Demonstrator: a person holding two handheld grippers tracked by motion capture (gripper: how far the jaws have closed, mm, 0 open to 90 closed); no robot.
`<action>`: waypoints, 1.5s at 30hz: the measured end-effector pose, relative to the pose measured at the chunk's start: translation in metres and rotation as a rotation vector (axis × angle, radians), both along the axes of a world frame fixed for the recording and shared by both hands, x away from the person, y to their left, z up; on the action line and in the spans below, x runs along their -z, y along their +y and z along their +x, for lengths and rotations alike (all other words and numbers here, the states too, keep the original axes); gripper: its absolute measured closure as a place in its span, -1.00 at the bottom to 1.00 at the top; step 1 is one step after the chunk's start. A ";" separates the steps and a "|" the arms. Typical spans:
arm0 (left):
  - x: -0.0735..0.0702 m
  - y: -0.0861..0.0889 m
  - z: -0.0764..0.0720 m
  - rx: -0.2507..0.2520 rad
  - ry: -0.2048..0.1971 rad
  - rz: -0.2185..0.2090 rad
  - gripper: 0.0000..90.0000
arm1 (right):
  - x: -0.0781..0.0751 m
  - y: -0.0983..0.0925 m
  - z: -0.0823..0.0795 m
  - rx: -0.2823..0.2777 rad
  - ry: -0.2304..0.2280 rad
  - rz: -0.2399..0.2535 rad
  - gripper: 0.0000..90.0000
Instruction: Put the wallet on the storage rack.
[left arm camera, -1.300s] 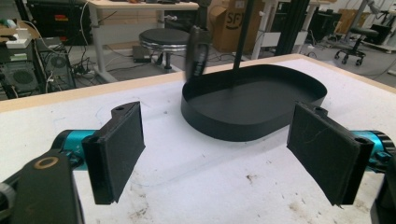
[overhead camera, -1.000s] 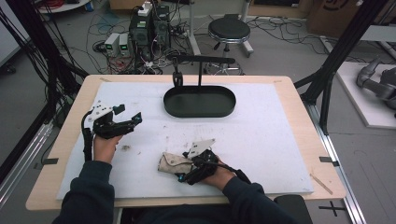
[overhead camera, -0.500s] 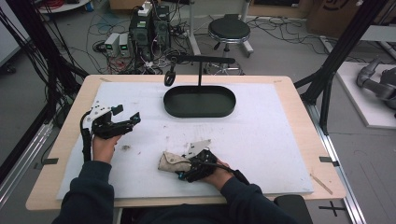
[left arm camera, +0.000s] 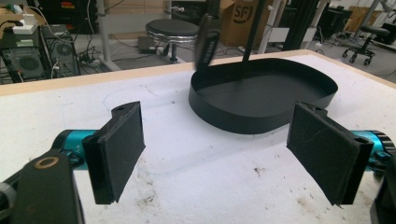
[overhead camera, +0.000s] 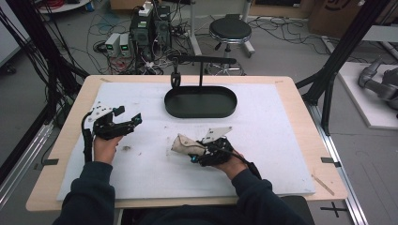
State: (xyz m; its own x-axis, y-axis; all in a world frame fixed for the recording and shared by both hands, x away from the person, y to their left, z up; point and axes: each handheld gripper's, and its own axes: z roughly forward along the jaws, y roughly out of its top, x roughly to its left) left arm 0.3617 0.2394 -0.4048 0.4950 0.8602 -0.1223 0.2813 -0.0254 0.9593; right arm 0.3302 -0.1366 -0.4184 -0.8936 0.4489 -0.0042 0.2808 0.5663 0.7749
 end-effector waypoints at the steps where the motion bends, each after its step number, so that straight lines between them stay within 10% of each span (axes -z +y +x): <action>1: 0.001 -0.001 0.000 0.002 0.001 -0.003 -0.58 | -0.005 -0.008 0.005 0.028 -0.011 0.018 0.02; 12: 0.003 -0.006 0.000 0.021 0.020 -0.015 -0.58 | -0.030 -0.052 0.060 0.252 -0.100 0.031 0.02; 26: 0.003 -0.007 0.001 0.035 0.011 -0.024 -0.58 | -0.005 -0.033 0.162 0.438 -0.022 -0.098 -0.01; 37: 0.003 -0.007 0.000 0.042 0.006 -0.037 -0.58 | 0.008 -0.030 0.177 0.502 -0.043 -0.114 -0.27; 45: 0.003 -0.010 -0.001 0.061 0.029 -0.082 -0.58 | -0.018 -0.058 0.159 0.472 -0.033 -0.041 -0.39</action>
State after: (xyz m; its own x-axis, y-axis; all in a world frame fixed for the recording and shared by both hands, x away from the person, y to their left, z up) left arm 0.3610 0.2289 -0.4082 0.5410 0.8153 -0.2063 0.3089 0.0355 0.9504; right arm 0.4888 -0.1945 -0.4005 -0.5912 0.8046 -0.0552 0.4905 0.4131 0.7673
